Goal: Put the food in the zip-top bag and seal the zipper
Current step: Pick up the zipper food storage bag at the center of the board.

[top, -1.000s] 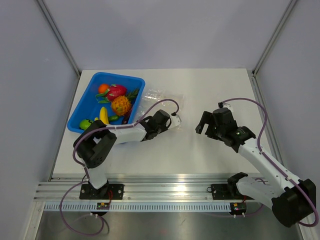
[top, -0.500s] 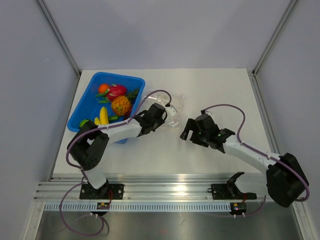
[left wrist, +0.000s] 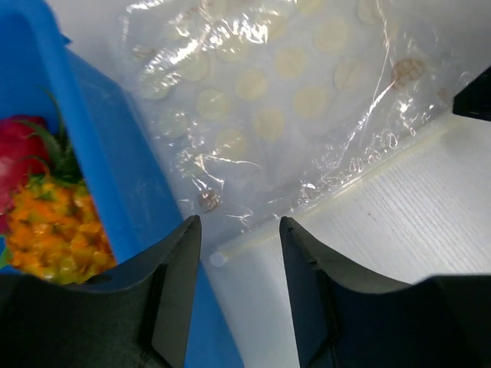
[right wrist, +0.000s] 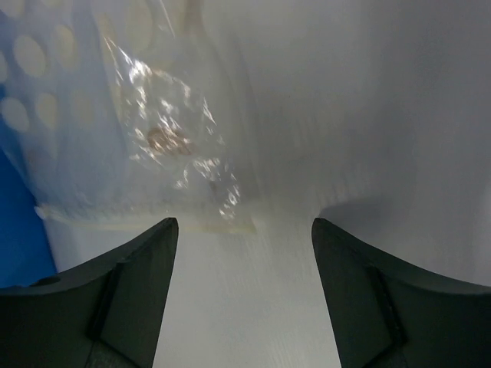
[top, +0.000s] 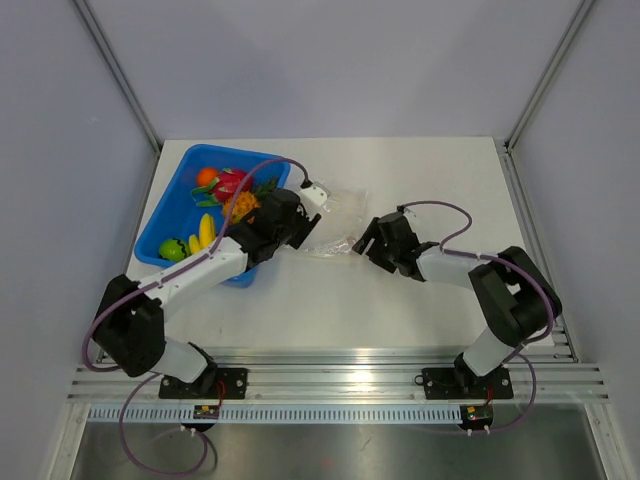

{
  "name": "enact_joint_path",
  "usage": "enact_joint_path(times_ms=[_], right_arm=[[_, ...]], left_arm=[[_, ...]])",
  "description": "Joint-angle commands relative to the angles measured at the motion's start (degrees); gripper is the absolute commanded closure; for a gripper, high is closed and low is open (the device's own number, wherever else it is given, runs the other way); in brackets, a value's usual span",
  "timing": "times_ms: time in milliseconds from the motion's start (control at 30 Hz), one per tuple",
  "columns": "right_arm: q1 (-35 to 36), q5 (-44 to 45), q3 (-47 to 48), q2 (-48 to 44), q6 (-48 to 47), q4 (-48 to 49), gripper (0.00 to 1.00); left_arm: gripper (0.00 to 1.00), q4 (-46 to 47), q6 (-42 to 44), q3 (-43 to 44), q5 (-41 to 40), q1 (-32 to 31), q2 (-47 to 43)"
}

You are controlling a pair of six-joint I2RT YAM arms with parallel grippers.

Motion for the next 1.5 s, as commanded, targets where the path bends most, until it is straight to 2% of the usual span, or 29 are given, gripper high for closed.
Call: enact_joint_path(times_ms=[0, 200, 300, 333, 400, 467, 567, 700, 767, 900, 1067, 1133, 1300, 1467], right_arm=[[-2.41, -3.52, 0.22, 2.89, 2.39, 9.9, 0.23], [-3.38, -6.17, 0.57, 7.9, 2.74, 18.08, 0.35], [-3.38, -8.28, 0.84, 8.34, 2.4, 18.88, 0.47], [-3.38, -8.37, 0.75, 7.82, 2.22, 19.32, 0.59], [-3.38, -8.2, 1.1, 6.86, 1.08, 18.45, 0.75], [-3.47, -8.02, 2.76, 4.75, -1.19, 14.59, 0.99], [-3.91, -9.16, 7.75, 1.58, -6.19, 4.85, 1.0], [-6.71, -16.08, 16.9, -1.66, -12.19, -15.51, 1.0], [-8.39, -18.38, 20.16, -3.07, -15.0, -19.95, 1.0], [-9.79, -23.03, 25.35, -5.1, -19.57, -31.71, 1.0], [-10.06, -27.44, 28.34, -6.07, -20.2, -36.75, 1.0], [-10.06, -28.32, 28.78, -6.68, -19.41, -38.24, 1.0], [-10.06, -30.69, 29.05, -8.0, -18.79, -39.74, 1.0], [-10.06, -31.75, 29.49, -8.97, -17.3, -41.32, 1.0]], left_arm=[[0.48, 1.52, -1.53, -0.95, 0.33, 0.31, -5.51], [0.43, 1.35, -2.4, -2.09, 1.73, 1.45, -10.7], [0.43, 1.87, -2.93, -3.31, 2.35, 1.63, -12.02], [0.43, 2.05, -2.85, -3.58, 2.44, 1.63, -12.2], [0.39, 2.05, -1.71, -4.29, 5.31, 1.63, -12.63], [0.34, 1.87, 0.76, -5.6, 7.96, 1.63, -13.07], [0.29, 2.84, 3.21, -7.89, 12.52, 1.63, -14.92], [0.27, 2.23, 7.43, -10.52, 17.62, 1.37, -17.29], [0.28, 2.31, 11.56, -12.37, 18.26, -0.21, -19.05], [0.29, 2.84, 12.8, -12.47, 17.82, -2.15, -19.67], [0.32, 2.41, 14.02, -10.79, 19.48, -3.46, -16.95], [0.32, 1.61, 15.78, -10.53, 23.61, -5.04, -16.77], [0.33, 9.34, 12.54, -12.46, 24.67, -5.75, -17.38], [0.35, 10.49, 10.78, -11.76, 25.73, -7.59, -14.75]])
